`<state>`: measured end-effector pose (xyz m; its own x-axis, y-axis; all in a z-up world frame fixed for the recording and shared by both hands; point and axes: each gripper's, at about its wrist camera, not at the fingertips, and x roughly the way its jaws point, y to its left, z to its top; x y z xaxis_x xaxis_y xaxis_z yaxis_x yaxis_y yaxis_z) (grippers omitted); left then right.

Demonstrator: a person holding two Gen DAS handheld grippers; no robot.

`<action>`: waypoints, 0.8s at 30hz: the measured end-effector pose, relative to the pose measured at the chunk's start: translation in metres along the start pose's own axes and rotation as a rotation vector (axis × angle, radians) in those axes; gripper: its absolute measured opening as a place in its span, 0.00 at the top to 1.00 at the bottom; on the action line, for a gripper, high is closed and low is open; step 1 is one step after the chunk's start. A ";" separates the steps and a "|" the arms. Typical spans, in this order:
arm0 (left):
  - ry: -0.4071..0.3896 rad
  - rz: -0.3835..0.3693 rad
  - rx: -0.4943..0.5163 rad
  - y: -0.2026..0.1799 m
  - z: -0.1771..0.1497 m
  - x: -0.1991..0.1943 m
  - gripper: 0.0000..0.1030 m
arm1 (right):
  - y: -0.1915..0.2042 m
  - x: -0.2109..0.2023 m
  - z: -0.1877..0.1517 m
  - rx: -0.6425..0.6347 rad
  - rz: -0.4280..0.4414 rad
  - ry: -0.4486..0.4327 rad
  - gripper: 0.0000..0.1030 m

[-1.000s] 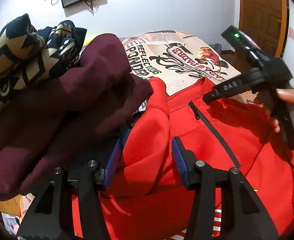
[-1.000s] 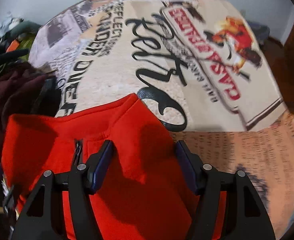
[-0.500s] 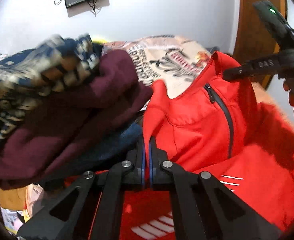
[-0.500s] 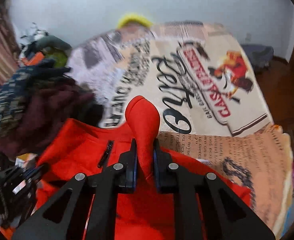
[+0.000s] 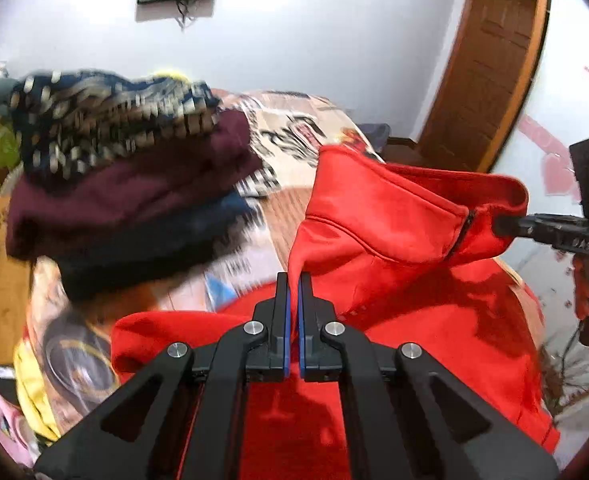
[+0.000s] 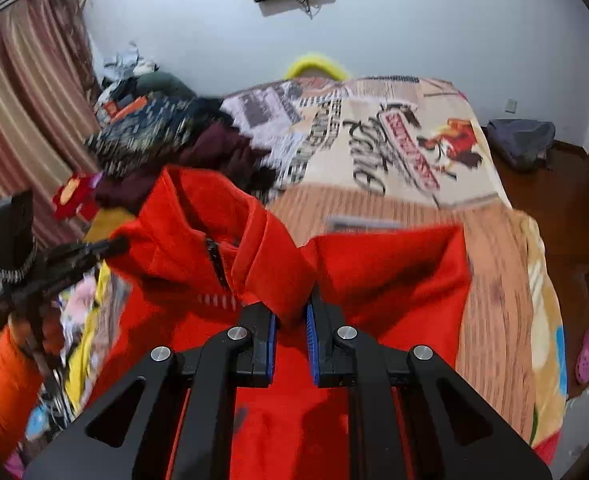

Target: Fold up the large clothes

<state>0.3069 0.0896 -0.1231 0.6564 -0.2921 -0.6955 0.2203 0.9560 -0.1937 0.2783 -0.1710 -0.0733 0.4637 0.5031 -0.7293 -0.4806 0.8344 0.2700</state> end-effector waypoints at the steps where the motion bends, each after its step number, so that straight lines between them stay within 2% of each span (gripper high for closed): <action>1: 0.009 -0.007 0.012 -0.002 -0.011 -0.004 0.99 | 0.002 -0.001 -0.014 -0.006 -0.003 0.020 0.89; 6: 0.093 0.002 0.027 -0.007 -0.062 0.001 0.98 | 0.009 0.004 -0.057 -0.029 -0.016 0.090 0.89; 11: 0.196 0.037 -0.009 -0.001 -0.098 0.023 0.98 | 0.012 0.009 -0.082 -0.024 -0.002 0.158 0.85; 16: 0.192 0.067 -0.026 0.002 -0.106 0.007 0.98 | 0.015 -0.007 -0.093 -0.043 -0.033 0.140 0.85; 19: 0.160 0.123 -0.016 0.004 -0.100 -0.011 0.97 | 0.008 -0.023 -0.090 -0.031 -0.049 0.103 0.83; 20: 0.145 0.143 -0.014 0.006 -0.095 -0.016 0.93 | 0.006 -0.028 -0.088 -0.017 -0.055 0.089 0.83; 22: 0.107 0.188 -0.023 0.014 -0.085 -0.026 0.80 | -0.002 -0.037 -0.081 0.022 -0.055 0.053 0.80; 23: 0.085 0.214 -0.037 0.019 -0.081 -0.031 0.62 | -0.006 -0.040 -0.077 0.044 -0.055 0.035 0.78; 24: 0.063 0.243 -0.057 0.026 -0.078 -0.034 0.39 | -0.011 -0.043 -0.072 0.069 -0.060 0.015 0.70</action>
<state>0.2338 0.1260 -0.1581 0.6383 -0.0535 -0.7680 0.0199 0.9984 -0.0530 0.2098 -0.2178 -0.0906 0.4791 0.4486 -0.7545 -0.3993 0.8768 0.2678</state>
